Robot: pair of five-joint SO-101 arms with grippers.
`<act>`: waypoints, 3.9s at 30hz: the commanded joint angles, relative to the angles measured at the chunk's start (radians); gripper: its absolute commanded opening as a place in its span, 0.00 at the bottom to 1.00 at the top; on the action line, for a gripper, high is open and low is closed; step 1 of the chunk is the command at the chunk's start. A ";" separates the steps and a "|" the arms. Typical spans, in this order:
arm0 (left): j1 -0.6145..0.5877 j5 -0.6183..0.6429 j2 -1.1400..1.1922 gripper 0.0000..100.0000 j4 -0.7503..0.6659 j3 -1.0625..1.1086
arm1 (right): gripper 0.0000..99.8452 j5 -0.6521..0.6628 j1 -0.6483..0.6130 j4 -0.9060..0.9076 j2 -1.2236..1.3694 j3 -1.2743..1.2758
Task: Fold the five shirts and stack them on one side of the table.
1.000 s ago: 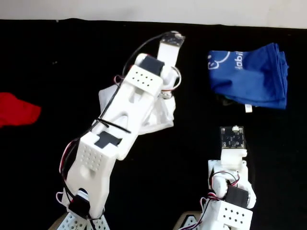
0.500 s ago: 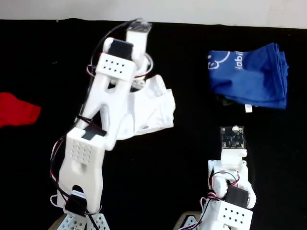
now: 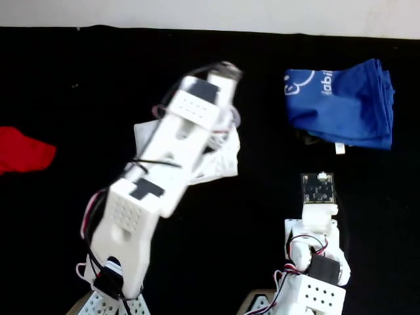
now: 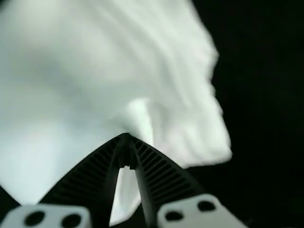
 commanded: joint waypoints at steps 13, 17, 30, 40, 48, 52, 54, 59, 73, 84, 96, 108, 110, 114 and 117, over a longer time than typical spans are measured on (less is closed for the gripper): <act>-0.054 0.041 -0.002 0.01 0.186 -0.395 | 0.01 0.000 0.016 0.007 -0.010 0.119; -0.147 0.041 0.051 0.01 0.147 -0.394 | 0.01 0.000 0.016 0.007 -0.010 0.119; 0.068 0.049 0.209 0.01 0.216 -0.394 | 0.01 0.000 0.015 0.007 -0.012 0.119; 0.143 0.072 0.203 0.01 0.216 -0.417 | 0.01 0.000 0.015 0.007 -0.012 0.119; -0.058 0.075 0.140 0.01 0.120 -0.673 | 0.01 0.000 0.015 0.007 -0.012 0.119; -0.113 0.075 0.240 0.01 -0.005 -0.679 | 0.01 0.000 0.015 0.007 -0.012 0.119; -0.114 0.075 0.311 0.01 -0.041 -0.687 | 0.01 0.000 0.015 0.007 -0.012 0.119; -0.068 0.075 0.423 0.01 -0.172 -0.687 | 0.01 0.000 0.015 0.007 -0.012 0.119; 0.038 0.072 0.410 0.01 -0.095 -0.811 | 0.01 0.000 0.015 0.007 -0.012 0.119; 0.005 0.075 0.308 0.01 0.235 -0.961 | 0.01 0.000 0.015 0.007 -0.012 0.119; -0.108 0.077 -0.245 0.01 0.238 -0.550 | 0.01 -0.002 0.015 0.007 -0.012 0.119; -0.415 0.068 -0.975 0.01 0.005 0.745 | 0.01 -0.003 0.013 0.007 -0.012 0.119; -0.483 0.060 -1.070 0.01 -0.140 0.989 | 0.01 -0.003 0.013 0.007 -0.012 0.119; -0.630 -0.068 -1.205 0.01 -0.445 1.422 | 0.01 -0.006 0.013 0.007 -0.012 0.119; -0.723 -0.114 -1.250 0.01 -0.649 1.653 | 0.01 0.000 0.013 0.007 -0.012 0.110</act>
